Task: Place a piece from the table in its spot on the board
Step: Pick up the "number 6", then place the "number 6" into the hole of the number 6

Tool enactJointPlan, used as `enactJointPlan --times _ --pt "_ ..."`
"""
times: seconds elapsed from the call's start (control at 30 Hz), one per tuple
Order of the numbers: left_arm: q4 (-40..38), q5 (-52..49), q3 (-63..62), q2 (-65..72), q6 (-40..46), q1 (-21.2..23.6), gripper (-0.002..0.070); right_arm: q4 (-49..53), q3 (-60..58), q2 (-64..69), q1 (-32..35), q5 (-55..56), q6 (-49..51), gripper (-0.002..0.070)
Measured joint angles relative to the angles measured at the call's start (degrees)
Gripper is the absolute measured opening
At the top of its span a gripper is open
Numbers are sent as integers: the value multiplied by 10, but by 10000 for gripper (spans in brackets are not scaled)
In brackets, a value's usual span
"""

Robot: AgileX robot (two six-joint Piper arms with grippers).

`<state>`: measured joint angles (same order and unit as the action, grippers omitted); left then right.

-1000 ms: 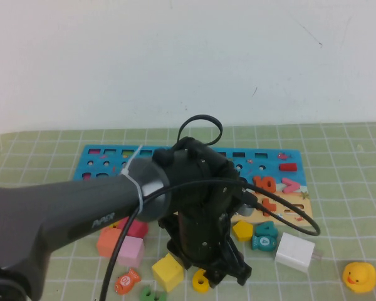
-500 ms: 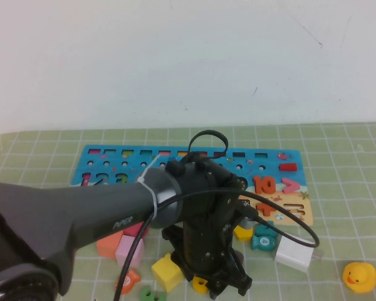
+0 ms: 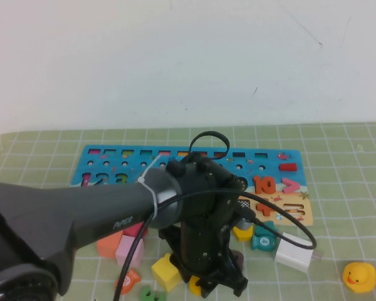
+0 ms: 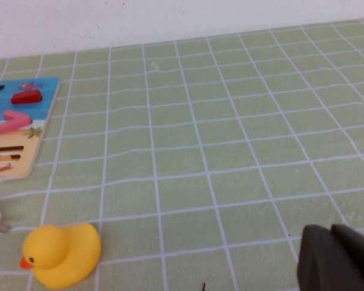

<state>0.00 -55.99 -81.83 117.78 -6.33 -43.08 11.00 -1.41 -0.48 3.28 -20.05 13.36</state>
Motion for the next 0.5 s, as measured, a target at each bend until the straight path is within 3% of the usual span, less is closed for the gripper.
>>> enactJointPlan --times 0.33,0.5 --pt "59 -31 -55 -72 -30 1 263 0 0 0 0 0 0 -1" --pt "50 -64 -137 -61 -42 41 263 0 0 0 0 0 0 -1"
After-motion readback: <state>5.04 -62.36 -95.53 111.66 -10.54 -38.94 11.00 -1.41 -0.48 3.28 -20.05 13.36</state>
